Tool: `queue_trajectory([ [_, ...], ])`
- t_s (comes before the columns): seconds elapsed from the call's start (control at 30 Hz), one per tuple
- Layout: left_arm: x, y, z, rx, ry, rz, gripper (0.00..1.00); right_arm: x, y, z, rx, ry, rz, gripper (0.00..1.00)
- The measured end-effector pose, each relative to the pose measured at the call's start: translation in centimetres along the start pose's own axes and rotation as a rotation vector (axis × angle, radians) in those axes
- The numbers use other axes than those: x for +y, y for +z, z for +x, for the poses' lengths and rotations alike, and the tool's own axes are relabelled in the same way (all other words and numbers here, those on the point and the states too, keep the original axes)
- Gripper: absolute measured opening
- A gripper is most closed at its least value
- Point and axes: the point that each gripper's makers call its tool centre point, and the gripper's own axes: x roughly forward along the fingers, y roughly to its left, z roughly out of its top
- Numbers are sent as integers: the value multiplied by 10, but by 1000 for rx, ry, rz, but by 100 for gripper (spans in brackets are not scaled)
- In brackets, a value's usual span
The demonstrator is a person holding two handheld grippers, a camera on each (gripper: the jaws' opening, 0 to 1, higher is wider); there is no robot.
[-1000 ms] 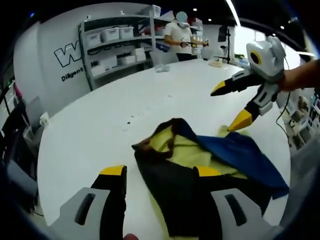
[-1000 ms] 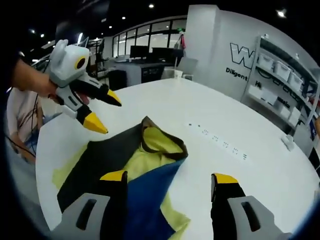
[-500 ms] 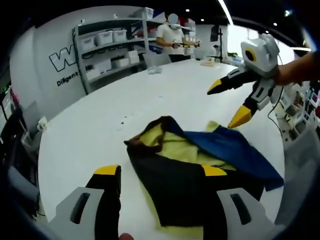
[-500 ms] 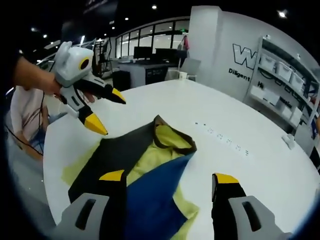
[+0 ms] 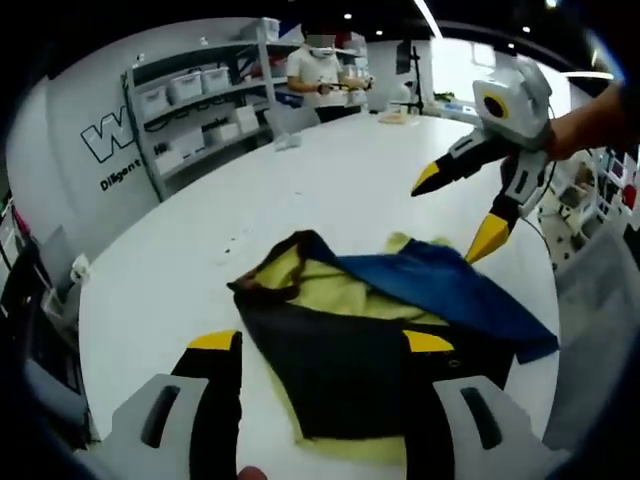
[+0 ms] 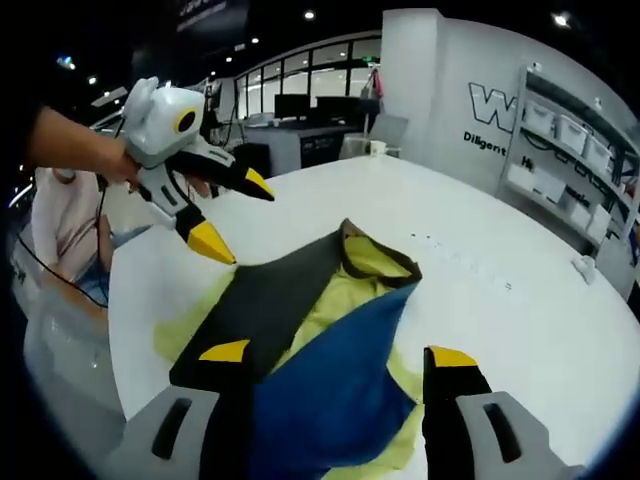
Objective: Fold the garment on the visible template until the final outline fits inside the template.
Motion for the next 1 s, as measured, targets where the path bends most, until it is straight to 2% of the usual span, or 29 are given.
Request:
queue_trajectory([
  [0.27,-14,-7,-13,-7,4,-7,59,22,-25,-18,9,12,29,64],
  [0.47,-26,-12,-20,-14,5,-17,60,31,-35,-31,3,13,49,63],
  [0.63,-36,-15,-27,-24,7,-29,61,48,-45,-38,6,28,42,60],
  [1.0,-57,-29,-40,-14,4,-26,60,84,-77,-54,25,58,64,50],
])
